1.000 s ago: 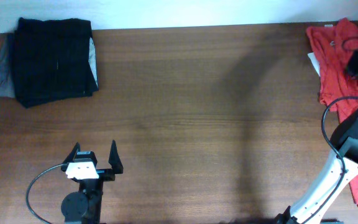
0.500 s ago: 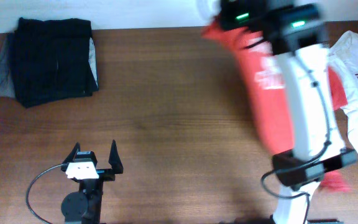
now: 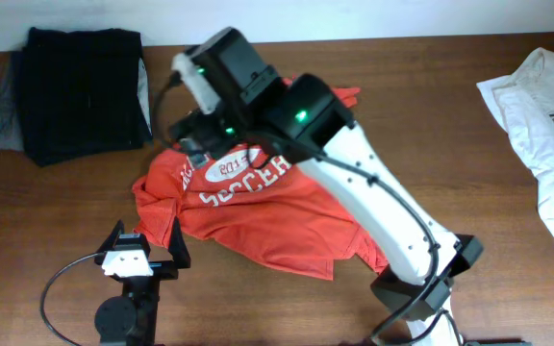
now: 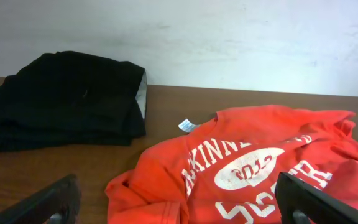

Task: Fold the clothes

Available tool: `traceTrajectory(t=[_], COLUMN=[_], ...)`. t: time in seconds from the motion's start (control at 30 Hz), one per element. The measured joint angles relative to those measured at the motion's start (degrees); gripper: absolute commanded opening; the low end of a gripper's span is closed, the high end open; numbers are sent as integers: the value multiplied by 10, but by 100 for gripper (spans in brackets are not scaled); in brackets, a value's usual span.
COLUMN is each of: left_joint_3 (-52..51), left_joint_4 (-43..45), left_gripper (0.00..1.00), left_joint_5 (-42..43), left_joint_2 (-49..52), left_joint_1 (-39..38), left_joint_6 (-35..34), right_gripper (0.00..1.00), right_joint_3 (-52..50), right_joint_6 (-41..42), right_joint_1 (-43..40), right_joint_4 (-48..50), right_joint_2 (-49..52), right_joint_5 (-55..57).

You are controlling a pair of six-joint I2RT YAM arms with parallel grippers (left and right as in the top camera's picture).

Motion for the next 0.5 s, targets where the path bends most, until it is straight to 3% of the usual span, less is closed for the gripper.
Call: traceTrajectory(t=[0.2, 0.5], left_joint_3=[0, 0], left_joint_4=[0, 1], left_gripper=[99, 99], left_joint_5=[0, 0], left_joint_2=[0, 0], left_joint_1=[0, 0], left_joint_6=[0, 0], right_gripper=[98, 98], right_joint_3=[1, -98], right_joint_6=[10, 181], right_joint_1=[-94, -115], right_joint_4=[-201, -203], right_joint_2=[-74, -125], right_joint_5=[18, 99])
